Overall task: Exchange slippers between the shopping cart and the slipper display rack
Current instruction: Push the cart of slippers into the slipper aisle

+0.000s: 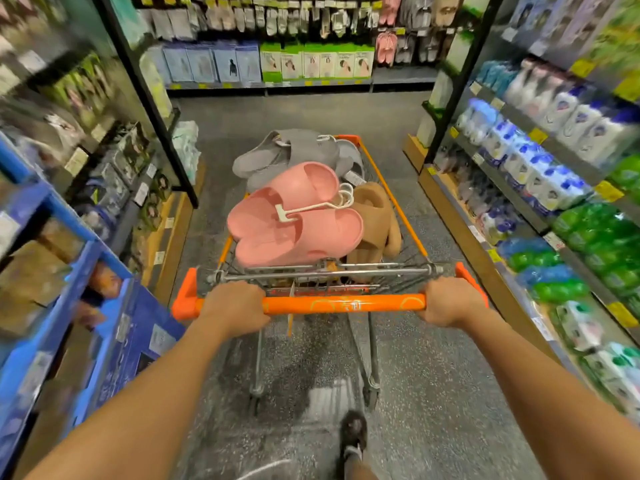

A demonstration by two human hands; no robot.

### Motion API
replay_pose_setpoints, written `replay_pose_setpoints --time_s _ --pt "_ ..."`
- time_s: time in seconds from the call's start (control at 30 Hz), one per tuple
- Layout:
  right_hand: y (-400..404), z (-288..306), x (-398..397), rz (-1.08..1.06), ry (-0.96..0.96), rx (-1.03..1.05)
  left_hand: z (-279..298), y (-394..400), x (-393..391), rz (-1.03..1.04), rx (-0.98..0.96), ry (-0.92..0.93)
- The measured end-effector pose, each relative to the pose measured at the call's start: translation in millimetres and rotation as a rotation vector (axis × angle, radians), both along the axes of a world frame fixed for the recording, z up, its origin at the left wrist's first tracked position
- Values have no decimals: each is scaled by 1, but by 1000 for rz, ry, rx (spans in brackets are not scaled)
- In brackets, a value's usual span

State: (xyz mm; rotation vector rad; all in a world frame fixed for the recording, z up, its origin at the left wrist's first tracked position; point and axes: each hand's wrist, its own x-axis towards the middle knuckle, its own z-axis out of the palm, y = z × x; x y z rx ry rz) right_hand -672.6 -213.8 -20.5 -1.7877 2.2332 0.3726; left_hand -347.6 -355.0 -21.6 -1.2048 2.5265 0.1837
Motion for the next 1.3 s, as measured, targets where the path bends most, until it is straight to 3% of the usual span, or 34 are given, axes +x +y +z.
replay_pose_setpoints --time_s 0.53,1.3 --pt "-268 7 -188 35 -31 5 -6 -265 -183 88 -19 27" --pt "-695 3 -408 -67 -12 -28 -2 -727 -419 -69 11 7"
